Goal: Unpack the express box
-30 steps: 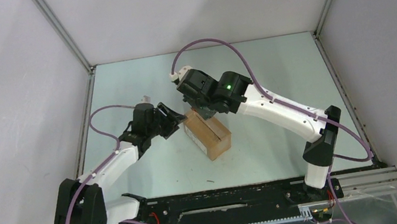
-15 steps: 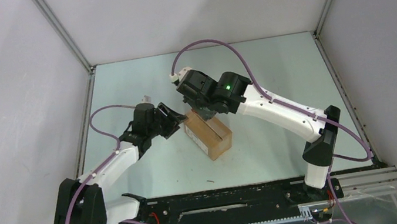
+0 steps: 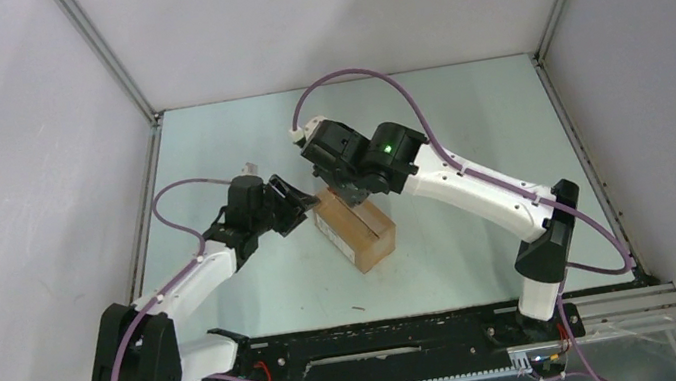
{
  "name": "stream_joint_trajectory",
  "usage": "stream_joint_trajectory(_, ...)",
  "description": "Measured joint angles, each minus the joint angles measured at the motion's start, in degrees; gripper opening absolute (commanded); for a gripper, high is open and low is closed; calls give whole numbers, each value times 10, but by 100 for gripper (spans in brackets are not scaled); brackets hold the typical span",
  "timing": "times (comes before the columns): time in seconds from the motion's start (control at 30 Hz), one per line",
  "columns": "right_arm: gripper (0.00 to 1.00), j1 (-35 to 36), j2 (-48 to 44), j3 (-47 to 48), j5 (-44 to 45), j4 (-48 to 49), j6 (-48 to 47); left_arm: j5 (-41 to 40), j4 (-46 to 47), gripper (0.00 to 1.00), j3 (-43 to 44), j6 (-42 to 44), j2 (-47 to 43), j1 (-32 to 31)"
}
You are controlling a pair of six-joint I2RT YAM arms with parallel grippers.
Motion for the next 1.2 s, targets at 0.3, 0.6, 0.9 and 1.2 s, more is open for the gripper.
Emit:
stream_joint_trajectory(0.3,0,-4,20,5,-14,-9,1,0,0,60,0,0,0,0)
stream_joint_trajectory(0.6,0,-5,28,23,-14,-31,11,-3,0,71,0,-3,7,-3)
stream_joint_trajectory(0.9,0,4,34,33,1,-44,11,-9,38,57,0,-39,37,-13)
stream_joint_trajectory(1.2,0,18,47,44,24,-56,11,-59,43,41,0,-75,33,-34)
